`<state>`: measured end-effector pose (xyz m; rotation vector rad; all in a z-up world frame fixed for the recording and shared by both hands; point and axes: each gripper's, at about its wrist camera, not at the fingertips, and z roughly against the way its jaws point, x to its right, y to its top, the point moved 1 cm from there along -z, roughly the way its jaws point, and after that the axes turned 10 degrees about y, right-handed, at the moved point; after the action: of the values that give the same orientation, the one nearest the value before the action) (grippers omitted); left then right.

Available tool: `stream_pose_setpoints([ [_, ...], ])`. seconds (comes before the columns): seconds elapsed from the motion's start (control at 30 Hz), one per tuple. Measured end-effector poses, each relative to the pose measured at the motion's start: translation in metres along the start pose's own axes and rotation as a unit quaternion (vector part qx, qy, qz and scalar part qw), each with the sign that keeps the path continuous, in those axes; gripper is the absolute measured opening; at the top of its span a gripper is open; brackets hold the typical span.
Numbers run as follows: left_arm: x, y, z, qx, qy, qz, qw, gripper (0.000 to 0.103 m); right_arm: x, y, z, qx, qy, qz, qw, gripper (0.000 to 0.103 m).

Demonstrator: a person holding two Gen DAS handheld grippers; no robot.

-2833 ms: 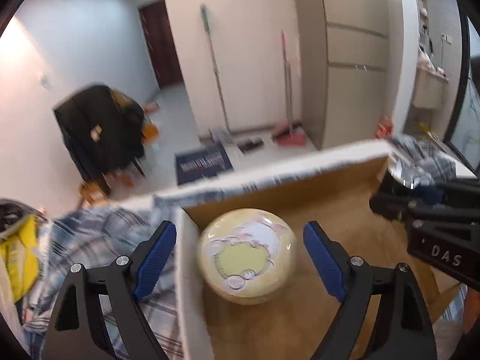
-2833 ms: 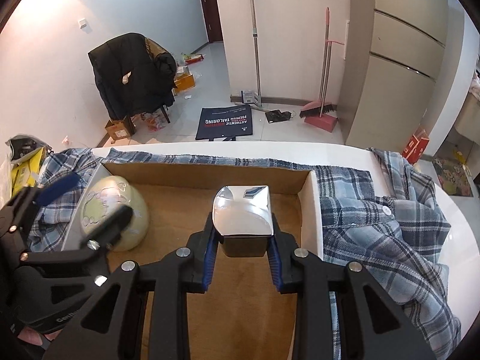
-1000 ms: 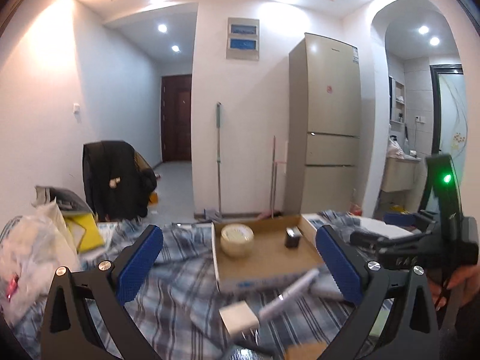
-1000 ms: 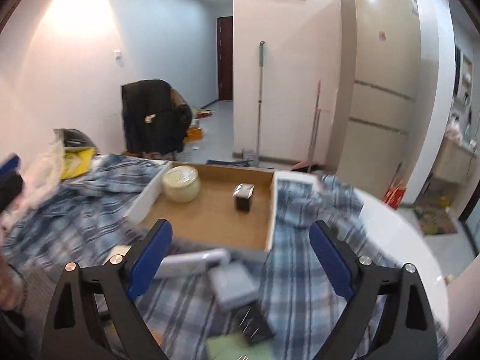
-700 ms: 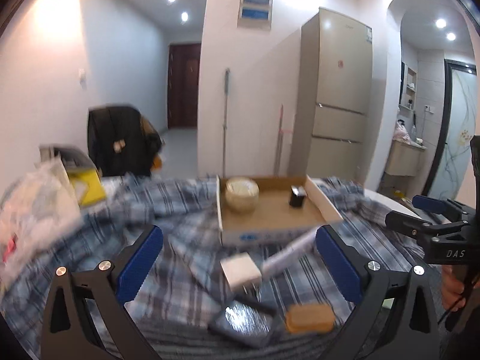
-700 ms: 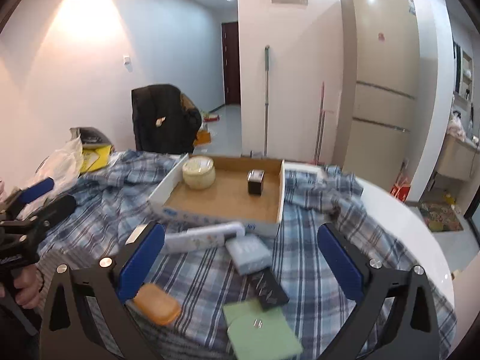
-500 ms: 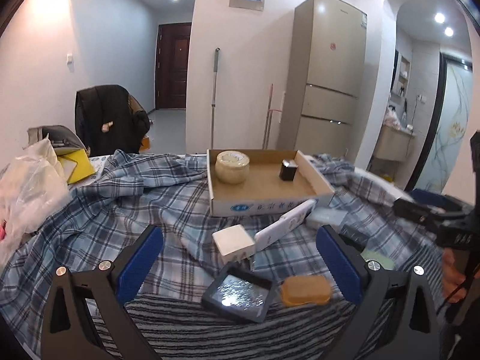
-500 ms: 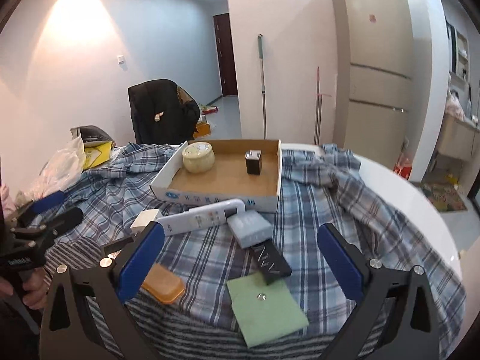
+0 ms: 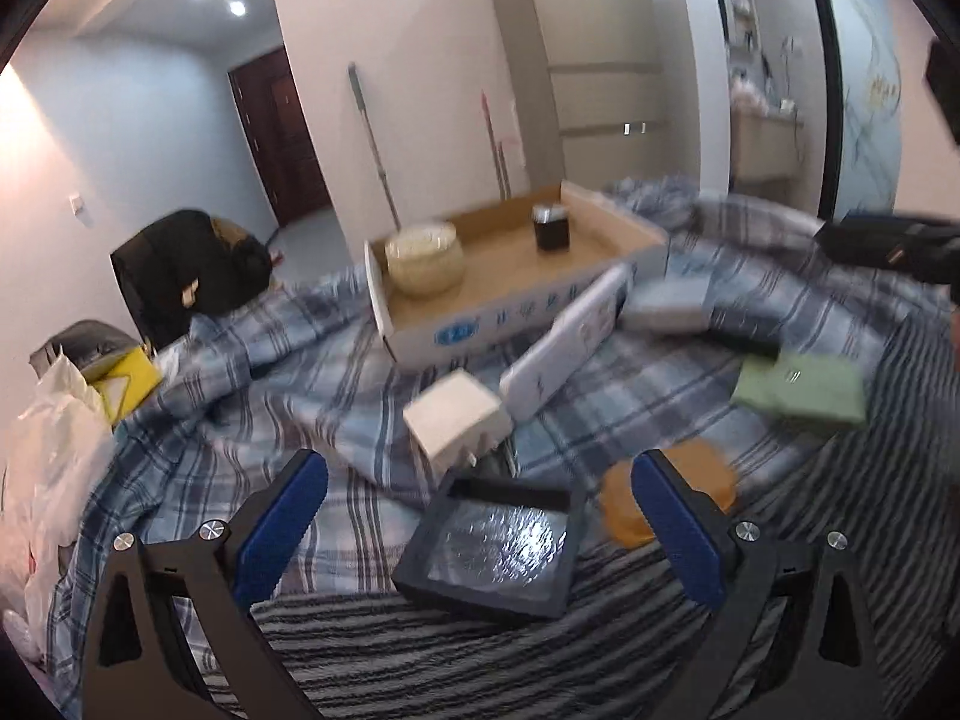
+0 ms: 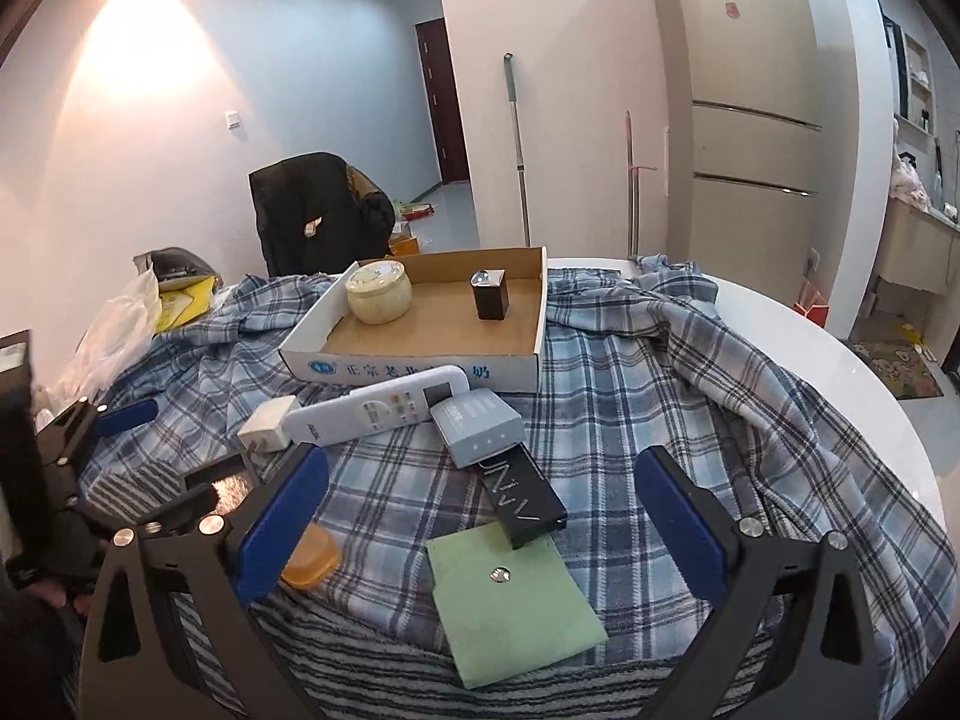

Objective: Organize rigid objects
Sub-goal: 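Lift both tools out of the box and back over the table, then grasp the black-framed square glass tray with the left tool and lift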

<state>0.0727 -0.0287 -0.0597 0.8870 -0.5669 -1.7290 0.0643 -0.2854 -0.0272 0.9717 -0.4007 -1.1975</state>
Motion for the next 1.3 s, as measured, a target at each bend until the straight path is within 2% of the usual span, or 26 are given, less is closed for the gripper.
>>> stream_pose_setpoints([
  [0.13, -0.004, -0.002, -0.013, -0.03, -0.018, 0.005, 0.9994, 0.103, 0.0, -0.001, 0.002, -0.004, 0.0, 0.014, 1.0, 0.102],
  [0.4, -0.007, -0.01, -0.036, -0.089, -0.053, 0.02, 0.9944, 0.102, 0.006, -0.007, -0.01, -0.038, 0.021, 0.002, 0.999, 0.102],
  [0.53, -0.009, -0.014, -0.047, -0.123, -0.097, 0.032, 0.9871, 0.093, 0.005, -0.01, -0.014, -0.047, 0.017, 0.005, 0.999, 0.102],
  [0.63, -0.011, -0.016, -0.055, -0.142, -0.099, 0.039, 0.984, 0.092, 0.003, -0.011, -0.015, -0.047, 0.016, 0.009, 0.999, 0.102],
  [0.7, -0.009, -0.018, -0.058, -0.154, -0.096, 0.036, 0.9828, 0.087, 0.002, -0.011, -0.016, -0.049, 0.014, 0.012, 0.999, 0.102],
  [0.8, -0.008, -0.018, -0.055, -0.143, -0.094, 0.033, 0.9846, 0.076, 0.002, -0.013, -0.019, -0.057, 0.013, 0.014, 0.998, 0.102],
  [0.87, -0.008, -0.018, -0.047, -0.127, -0.101, 0.032, 0.9863, 0.072, 0.003, -0.014, -0.022, -0.062, 0.01, 0.014, 0.998, 0.102],
  [1.03, -0.013, -0.011, -0.018, -0.057, -0.061, 0.042, 0.9957, 0.072, 0.006, -0.014, -0.021, -0.061, -0.006, 0.018, 0.998, 0.102],
  [1.17, -0.018, -0.008, 0.005, -0.045, -0.049, 0.073, 0.9951, 0.072, 0.012, -0.014, -0.015, -0.058, -0.012, 0.021, 0.998, 0.102],
  [1.3, -0.011, -0.021, 0.035, -0.043, -0.021, 0.092, 0.9946, 0.072, 0.024, -0.023, -0.015, -0.095, 0.009, 0.014, 0.995, 0.102],
])
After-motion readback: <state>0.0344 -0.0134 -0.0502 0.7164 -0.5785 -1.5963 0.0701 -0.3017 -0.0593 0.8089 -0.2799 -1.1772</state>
